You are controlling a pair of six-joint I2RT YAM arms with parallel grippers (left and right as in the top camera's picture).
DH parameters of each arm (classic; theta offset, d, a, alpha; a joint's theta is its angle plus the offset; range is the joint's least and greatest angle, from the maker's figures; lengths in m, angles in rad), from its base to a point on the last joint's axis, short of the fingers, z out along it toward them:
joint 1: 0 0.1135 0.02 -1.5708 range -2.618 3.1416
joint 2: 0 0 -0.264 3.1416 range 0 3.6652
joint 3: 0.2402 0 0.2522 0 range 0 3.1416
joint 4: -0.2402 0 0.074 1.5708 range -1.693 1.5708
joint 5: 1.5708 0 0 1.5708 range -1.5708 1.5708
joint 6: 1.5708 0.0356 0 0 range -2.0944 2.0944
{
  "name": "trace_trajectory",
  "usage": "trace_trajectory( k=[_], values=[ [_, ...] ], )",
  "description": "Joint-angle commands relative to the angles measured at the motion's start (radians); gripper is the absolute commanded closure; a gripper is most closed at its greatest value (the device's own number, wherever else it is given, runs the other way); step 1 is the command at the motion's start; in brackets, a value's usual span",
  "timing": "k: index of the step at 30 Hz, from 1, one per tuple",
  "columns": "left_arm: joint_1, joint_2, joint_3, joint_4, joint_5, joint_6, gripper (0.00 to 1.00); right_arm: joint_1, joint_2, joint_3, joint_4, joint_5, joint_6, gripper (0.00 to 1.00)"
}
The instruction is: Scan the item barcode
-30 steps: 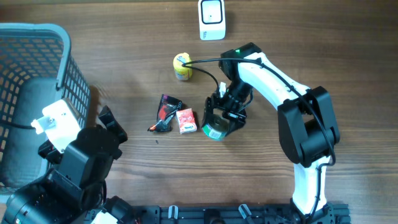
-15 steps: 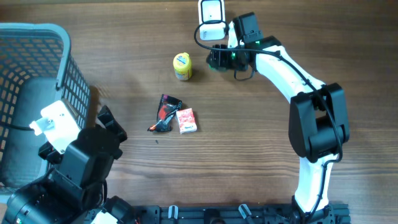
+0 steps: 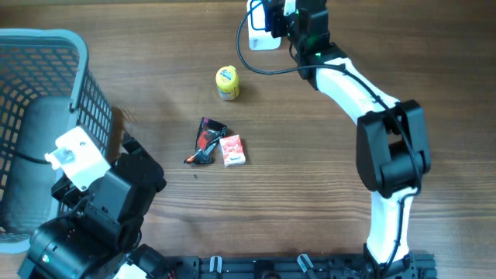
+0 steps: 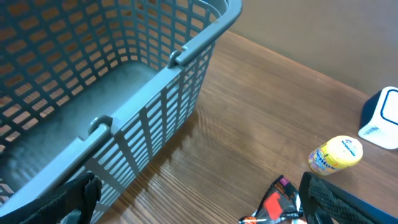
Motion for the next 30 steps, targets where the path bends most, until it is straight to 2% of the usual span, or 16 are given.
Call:
trace_trajectory(
  k=[1,7,14,19,24,30],
  values=[
    [0.000,-0.001,-0.008,0.000,-0.040,-0.021,0.00,0.003,0.096,0.015,0.106,0.015,-0.028,0.56],
    [0.000,-0.001,-0.008,-0.001,-0.044,-0.021,0.00,0.035,0.167,0.015,0.327,0.014,-0.172,0.55],
    [0.000,-0.001,-0.008,-0.001,-0.044,-0.021,0.00,0.059,0.268,0.017,0.499,0.015,-0.177,0.53],
    [0.000,-0.001,-0.008,-0.017,-0.047,-0.020,0.00,0.056,0.288,0.019,0.557,0.015,-0.175,0.53],
    [0.000,0.001,-0.009,-0.020,-0.047,-0.020,0.00,0.056,0.354,0.068,0.564,0.015,-0.148,0.53],
    [0.000,0.005,-0.009,-0.039,-0.047,-0.020,0.00,0.056,0.357,0.075,0.562,0.015,-0.151,0.57]
  ],
)
